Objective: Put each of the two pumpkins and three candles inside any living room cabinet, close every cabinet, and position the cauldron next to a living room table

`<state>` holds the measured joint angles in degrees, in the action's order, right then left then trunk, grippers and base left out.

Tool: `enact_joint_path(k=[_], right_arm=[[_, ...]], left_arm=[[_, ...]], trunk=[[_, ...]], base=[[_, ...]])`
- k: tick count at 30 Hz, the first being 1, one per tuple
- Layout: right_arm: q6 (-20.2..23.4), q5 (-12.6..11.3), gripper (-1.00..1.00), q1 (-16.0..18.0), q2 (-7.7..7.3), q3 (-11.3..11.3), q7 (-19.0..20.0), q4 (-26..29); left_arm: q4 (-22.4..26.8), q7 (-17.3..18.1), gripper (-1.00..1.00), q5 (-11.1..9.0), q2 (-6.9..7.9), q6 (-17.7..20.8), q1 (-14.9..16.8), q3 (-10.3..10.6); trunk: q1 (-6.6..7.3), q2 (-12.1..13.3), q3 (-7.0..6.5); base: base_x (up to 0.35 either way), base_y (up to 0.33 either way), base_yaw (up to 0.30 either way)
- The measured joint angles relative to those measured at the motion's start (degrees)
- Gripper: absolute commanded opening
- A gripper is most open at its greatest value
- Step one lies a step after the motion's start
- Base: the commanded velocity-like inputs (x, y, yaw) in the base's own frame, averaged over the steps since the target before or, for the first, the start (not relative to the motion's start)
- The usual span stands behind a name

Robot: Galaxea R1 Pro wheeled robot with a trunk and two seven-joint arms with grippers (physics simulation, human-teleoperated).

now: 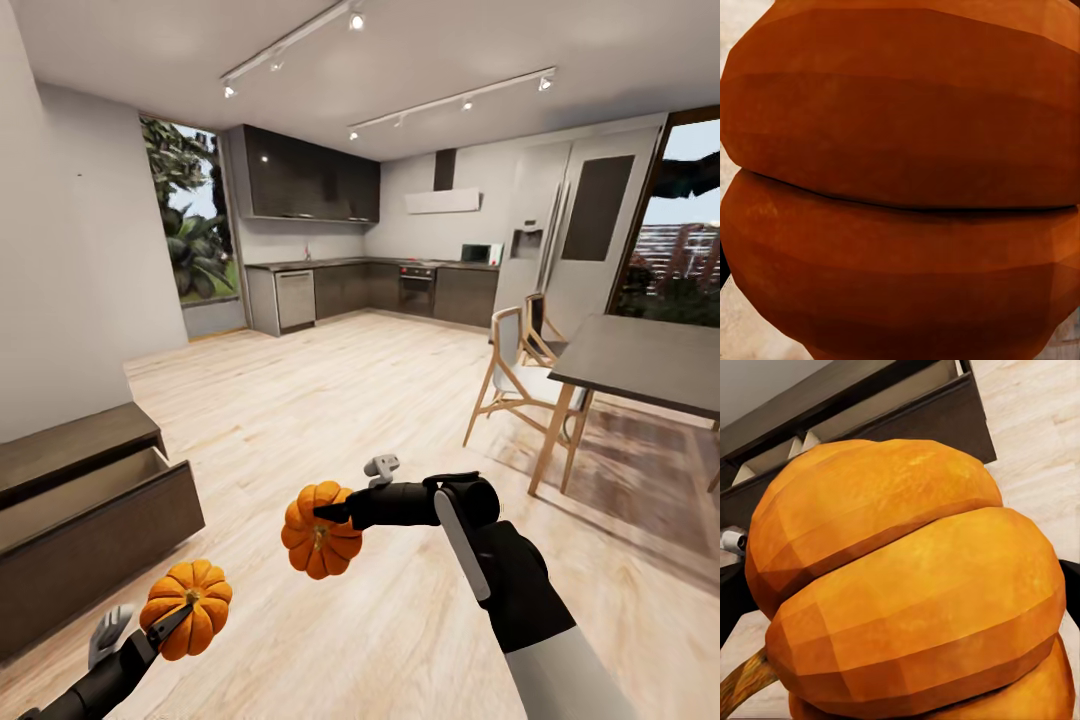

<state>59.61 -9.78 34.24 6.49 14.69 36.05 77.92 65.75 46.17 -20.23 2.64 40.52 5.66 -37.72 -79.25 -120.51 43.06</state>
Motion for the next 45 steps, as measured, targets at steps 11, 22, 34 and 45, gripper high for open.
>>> enact_joint_path(k=[11,22,34,45], right_arm=[[0.0,0.08,-1.0,0.0,0.0,0.02,0.0,0.0],[-0.01,0.43,-1.0,0.0,0.0,0.02,0.03,0.0],[-0.07,0.31,-1.0,-0.38,-0.41,-0.35,0.08,1.3],[0.09,-0.32,-1.0,3.71,-0.13,-10.54,-12.04,2.3]], left_arm=[[0.09,0.0,-1.0,0.02,-0.15,-0.15,0.0,0.01],[0.01,0.0,-1.0,-0.02,-0.26,-0.78,0.0,0.04],[0.27,0.14,-1.0,-0.09,-1.35,-3.67,0.32,0.37],[4.58,-0.95,-1.0,3.41,1.3,11.87,20.27,0.84]], trunk=[[1.54,2.81,-0.72],[1.54,2.81,-0.13],[1.57,2.8,0.07],[1.54,2.81,0.19]], base=[[0.0,0.0,0.209],[0.0,0.0,0.209],[0.062,0.009,0.049],[0.052,0.014,0.147]])
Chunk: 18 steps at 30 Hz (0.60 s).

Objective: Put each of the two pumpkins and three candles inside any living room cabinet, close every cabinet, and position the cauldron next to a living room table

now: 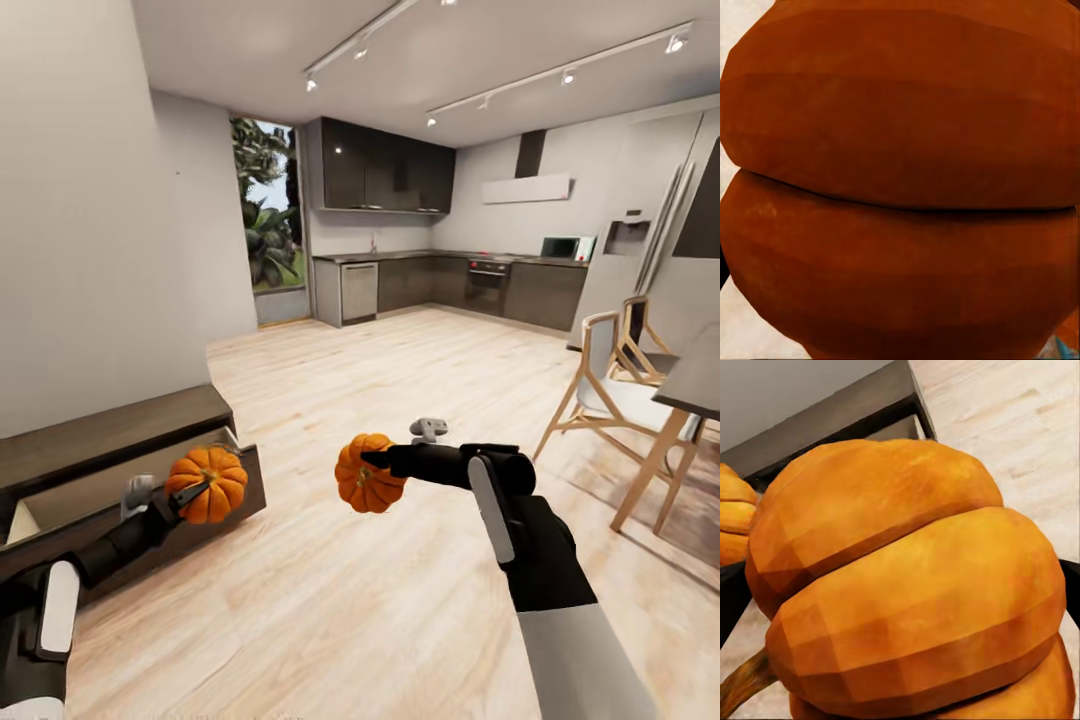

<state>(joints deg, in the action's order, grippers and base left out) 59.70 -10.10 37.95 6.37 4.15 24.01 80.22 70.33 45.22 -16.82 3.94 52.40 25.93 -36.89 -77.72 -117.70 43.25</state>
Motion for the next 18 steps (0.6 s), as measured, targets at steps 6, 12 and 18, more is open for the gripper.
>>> enact_joint_path(k=[6,12,18], right_arm=[[0.01,0.29,-1.0,-0.01,0.03,0.18,-1.26,-0.04],[-0.01,0.52,-1.0,-0.1,0.05,0.46,-4.96,-0.02],[-0.01,0.28,-1.0,-0.11,-0.03,0.44,-5.71,-0.06]], left_arm=[[0.98,-0.03,-1.0,-1.28,0.07,1.32,0.51,2.84],[1.04,-0.12,-1.0,-0.65,0.1,0.99,0.56,3.43],[1.05,-0.2,-1.0,-0.38,0.17,0.94,0.56,3.54]], trunk=[[0.02,-0.01,0.17],[0.03,0.0,0.37],[0.03,0.0,0.54]], base=[[0.049,0.039,0.283],[0.213,0.166,0.282],[0.259,0.182,0.284]])
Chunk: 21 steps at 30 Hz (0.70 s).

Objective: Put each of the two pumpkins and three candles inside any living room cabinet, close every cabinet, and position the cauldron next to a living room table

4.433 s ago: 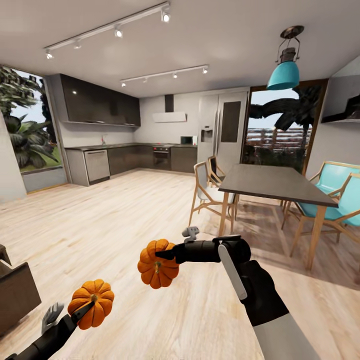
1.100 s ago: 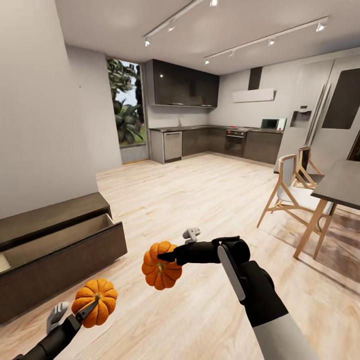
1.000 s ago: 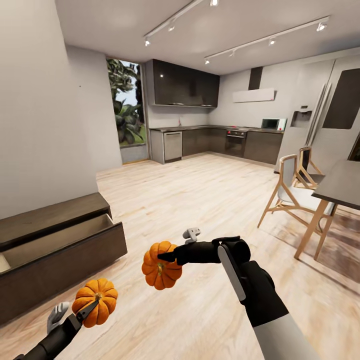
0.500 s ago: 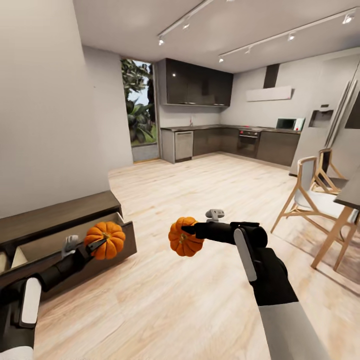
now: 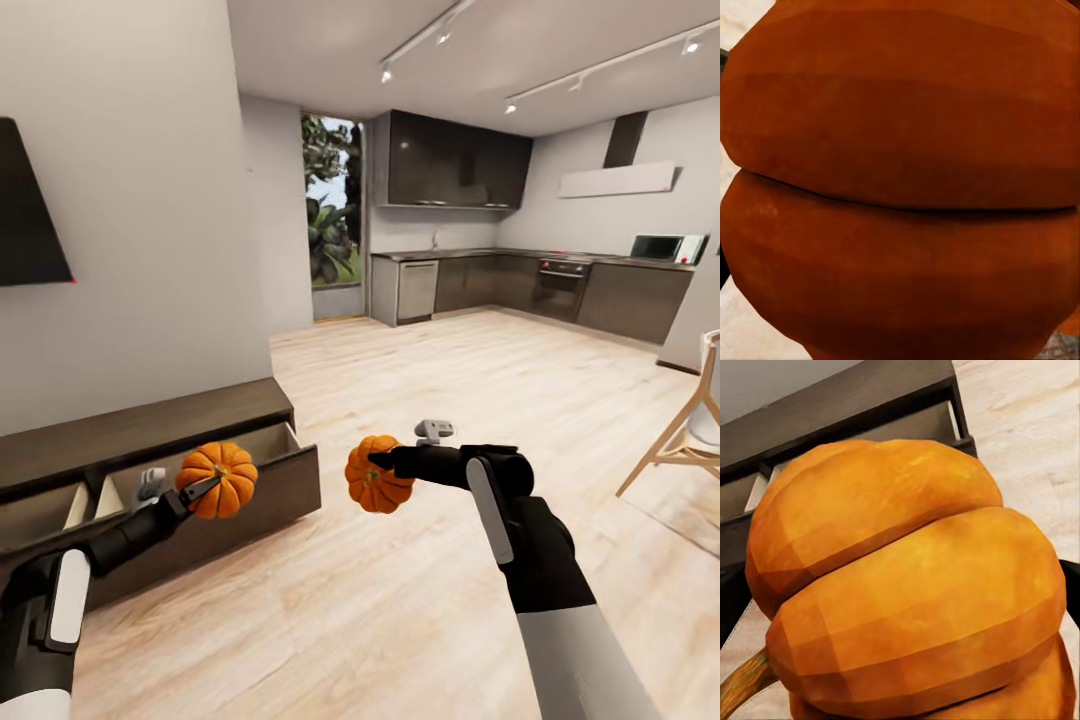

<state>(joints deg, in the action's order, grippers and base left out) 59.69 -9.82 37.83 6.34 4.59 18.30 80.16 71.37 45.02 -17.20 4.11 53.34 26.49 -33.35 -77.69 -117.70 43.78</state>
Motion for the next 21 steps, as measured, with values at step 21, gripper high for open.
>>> enact_joint_path(k=[21], right_arm=[[-0.02,-1.69,-1.0,-0.53,-0.3,0.12,10.41,-7.14]], left_arm=[[-0.84,-7.06,-1.0,4.98,2.84,-0.99,-0.01,8.63]], trunk=[[0.0,0.0,0.31]], base=[[0.316,0.092,0.28]])
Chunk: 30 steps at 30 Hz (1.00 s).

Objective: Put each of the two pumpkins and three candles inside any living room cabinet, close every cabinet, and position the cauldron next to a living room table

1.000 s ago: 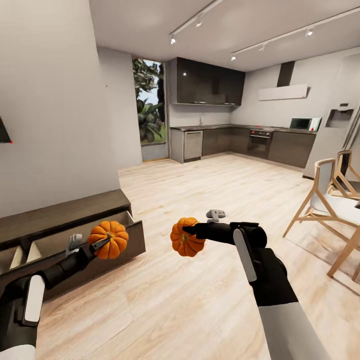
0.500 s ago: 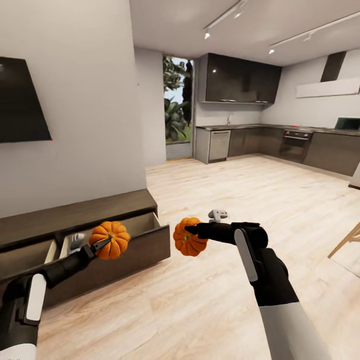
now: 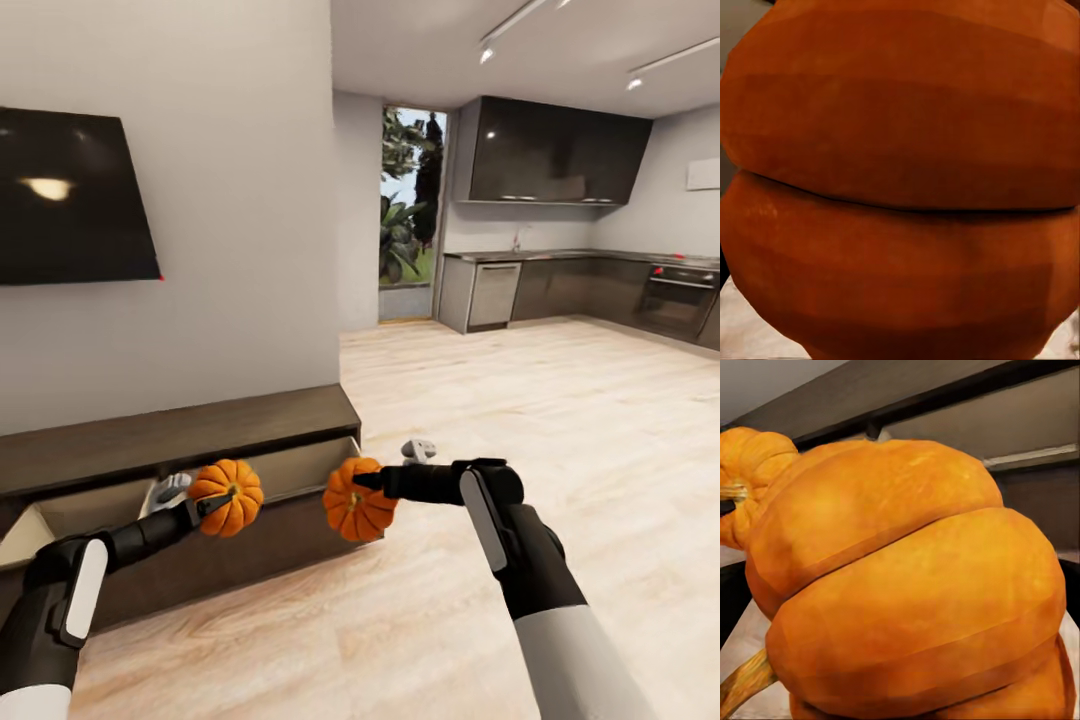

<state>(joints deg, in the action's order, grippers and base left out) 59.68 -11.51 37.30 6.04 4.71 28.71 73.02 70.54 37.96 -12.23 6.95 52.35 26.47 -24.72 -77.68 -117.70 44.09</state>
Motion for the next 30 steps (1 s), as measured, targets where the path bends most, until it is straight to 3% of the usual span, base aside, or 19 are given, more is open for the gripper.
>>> enact_joint_path(k=[1,2,3,9,13,21,23,24,26,27,30], right_arm=[[-0.06,0.37,-1.0,0.01,0.02,0.04,0.23,-0.21],[-0.06,0.47,-1.0,0.0,0.04,0.12,0.53,-0.49],[-0.05,0.43,-1.0,0.0,0.06,0.17,0.71,-0.67],[-0.81,0.53,-1.0,-0.08,0.26,0.51,0.93,-1.01],[-3.96,0.7,-1.0,-0.04,0.32,0.9,-0.24,-2.01],[-5.41,0.27,-1.0,-0.05,0.42,1.04,-2.11,-4.13],[-5.34,-0.32,-1.0,0.12,0.54,1.08,-2.96,-7.21],[-5.76,1.57,-1.0,0.21,0.53,0.99,-3.01,-7.82],[-5.42,-0.15,-1.0,0.3,0.55,1.01,-3.18,-8.35],[-5.52,0.27,-1.0,0.32,0.55,1.01,-3.18,-8.44],[-5.54,0.34,-1.0,0.35,0.55,1.02,-3.22,-8.64]], left_arm=[[0.07,-0.32,-1.0,-1.8,-0.07,0.64,0.01,0.2],[0.01,-0.91,-1.0,-1.97,-0.16,0.78,0.03,0.47],[-0.24,-1.31,-1.0,-0.9,-0.22,0.47,0.13,0.61],[-0.79,-2.85,-1.0,-1.46,-0.99,0.59,0.42,0.88],[-0.98,-2.98,-1.0,-1.42,-1.34,0.52,0.44,0.9],[-5.31,-3.0,-1.0,-1.43,-1.44,-1.38,0.63,0.91],[-9.52,-3.02,-1.0,-1.62,-1.49,-3.01,0.74,1.04],[-10.26,-3.02,-1.0,0.42,-1.46,-4.25,0.75,0.99],[-10.81,-3.0,-1.0,-1.66,-1.73,-3.97,0.79,1.62],[-10.94,-3.02,-1.0,-0.99,-1.84,-4.32,0.81,1.96],[-11.11,-3.02,-1.0,-1.66,-2.31,-4.33,0.87,3.36]], trunk=[[0.0,0.0,-0.01],[0.0,0.0,-0.01],[0.0,0.0,-0.01],[0.0,0.0,-0.01],[0.0,0.0,-0.01],[0.0,0.0,-0.01],[0.0,0.0,0.0],[0.0,0.0,0.0],[0.0,0.0,-0.01],[0.0,0.0,-0.01],[-0.02,-0.01,-0.01]], base=[[0.343,0.035,0.161],[0.338,0.069,0.103],[0.333,0.098,0.066],[0.303,0.19,0.013],[0.287,0.22,0.002],[0.285,0.213,0.001],[0.322,0.031,0.2],[0.324,-0.039,0.235],[0.323,-0.11,0.267],[0.262,-0.098,0.279],[0.129,-0.048,0.286]])
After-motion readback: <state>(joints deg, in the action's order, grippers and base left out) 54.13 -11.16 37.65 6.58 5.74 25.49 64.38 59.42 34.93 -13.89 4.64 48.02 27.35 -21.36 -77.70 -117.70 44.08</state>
